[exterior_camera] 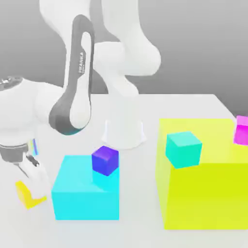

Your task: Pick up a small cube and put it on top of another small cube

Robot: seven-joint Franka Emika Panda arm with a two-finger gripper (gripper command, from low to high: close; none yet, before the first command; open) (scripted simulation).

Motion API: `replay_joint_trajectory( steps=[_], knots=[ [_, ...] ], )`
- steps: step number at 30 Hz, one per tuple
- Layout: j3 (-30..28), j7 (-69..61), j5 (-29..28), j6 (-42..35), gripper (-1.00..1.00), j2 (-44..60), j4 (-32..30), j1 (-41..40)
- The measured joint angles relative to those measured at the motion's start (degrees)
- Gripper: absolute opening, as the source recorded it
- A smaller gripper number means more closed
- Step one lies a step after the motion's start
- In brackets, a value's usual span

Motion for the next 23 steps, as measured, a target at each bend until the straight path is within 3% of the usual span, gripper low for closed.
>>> replay_joint_trajectory(
  steps=[4, 9, 15, 17, 20, 21, 23],
  knots=[
    [5.1, -8.2, -1.3, -9.3, -1.00, -5.6, 3.3, 3.7],
    [10.6, -17.6, -2.0, -21.8, -1.00, -15.3, 6.5, 16.4],
    [17.4, -28.6, -3.3, -36.9, -1.00, -27.4, 10.2, 25.1],
    [19.6, -28.8, -3.5, -37.4, -1.00, -29.8, 9.1, 26.9],
    [20.5, -28.8, -3.6, -31.5, -1.00, -28.3, 4.9, 27.3],
    [20.7, -28.8, -3.7, -30.1, 1.00, -27.8, 4.0, 27.3],
    [20.7, -28.8, -3.7, -30.1, 1.00, -27.8, 4.0, 27.3]
  ],
)
